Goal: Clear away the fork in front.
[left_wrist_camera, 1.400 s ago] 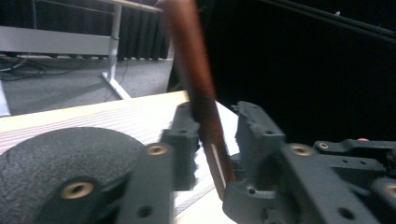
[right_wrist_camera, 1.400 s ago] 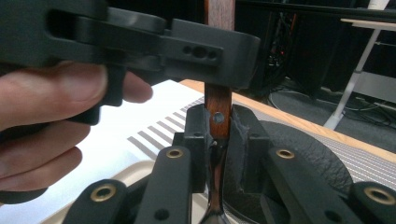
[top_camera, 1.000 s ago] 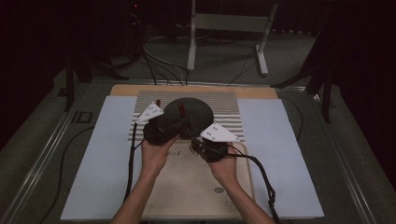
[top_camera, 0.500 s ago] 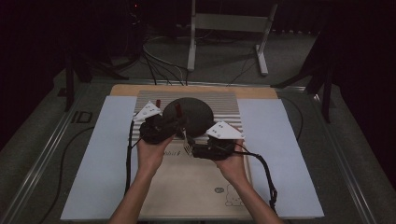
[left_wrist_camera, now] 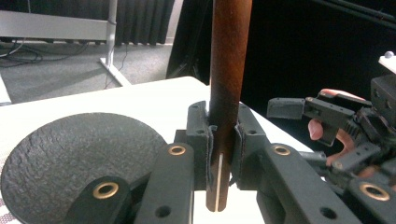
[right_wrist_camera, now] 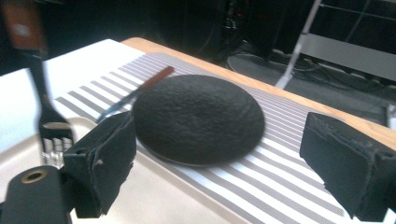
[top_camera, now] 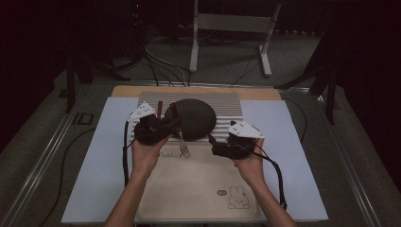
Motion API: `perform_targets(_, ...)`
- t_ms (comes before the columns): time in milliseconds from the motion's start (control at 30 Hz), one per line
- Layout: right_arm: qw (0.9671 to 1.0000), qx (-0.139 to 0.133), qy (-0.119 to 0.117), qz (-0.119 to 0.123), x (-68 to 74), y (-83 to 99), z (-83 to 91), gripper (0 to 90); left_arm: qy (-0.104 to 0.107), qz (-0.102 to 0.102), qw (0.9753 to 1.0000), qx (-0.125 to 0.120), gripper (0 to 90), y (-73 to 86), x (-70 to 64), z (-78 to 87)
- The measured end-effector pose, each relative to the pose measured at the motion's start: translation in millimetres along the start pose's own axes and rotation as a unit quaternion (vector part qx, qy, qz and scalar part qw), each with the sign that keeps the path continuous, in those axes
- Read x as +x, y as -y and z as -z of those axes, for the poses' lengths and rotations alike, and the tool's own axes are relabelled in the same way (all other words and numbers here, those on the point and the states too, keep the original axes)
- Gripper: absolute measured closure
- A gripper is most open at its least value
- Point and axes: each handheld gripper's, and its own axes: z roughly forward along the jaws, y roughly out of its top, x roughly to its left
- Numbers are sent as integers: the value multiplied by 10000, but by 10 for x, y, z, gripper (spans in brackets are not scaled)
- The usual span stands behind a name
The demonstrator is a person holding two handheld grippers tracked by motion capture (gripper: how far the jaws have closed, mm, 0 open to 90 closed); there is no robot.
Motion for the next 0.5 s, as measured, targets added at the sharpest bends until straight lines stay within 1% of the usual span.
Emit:
perform_targets(33, 10000, 10, 74, -46, -51, 29, 17, 109, 5, -6, 10000, 9, 805, -2, 7, 7)
perform_targets(100, 9999, 57, 128, -68, -100, 53, 29, 108, 23, 6, 10000, 38, 805, -8, 20, 19)
perform_targets(167, 9998, 55, 188, -77, -143, 79, 42, 108, 76, -12, 9999, 126, 805, -15, 33, 26)
perform_targets(300, 9994, 97, 301, -141, -244, 140, 75, 109, 113, -137, 9993, 326, 804, -20, 49, 46)
perform_targets(400, 9989, 144, 409, -204, -332, 199, 113, 109, 161, -178, 9988, 416, 804, -17, 68, 75)
perform_targets(500, 9983, 189, 502, -208, -407, 251, 150, 109, 181, -216, 9984, 490, 804, -19, 85, 111)
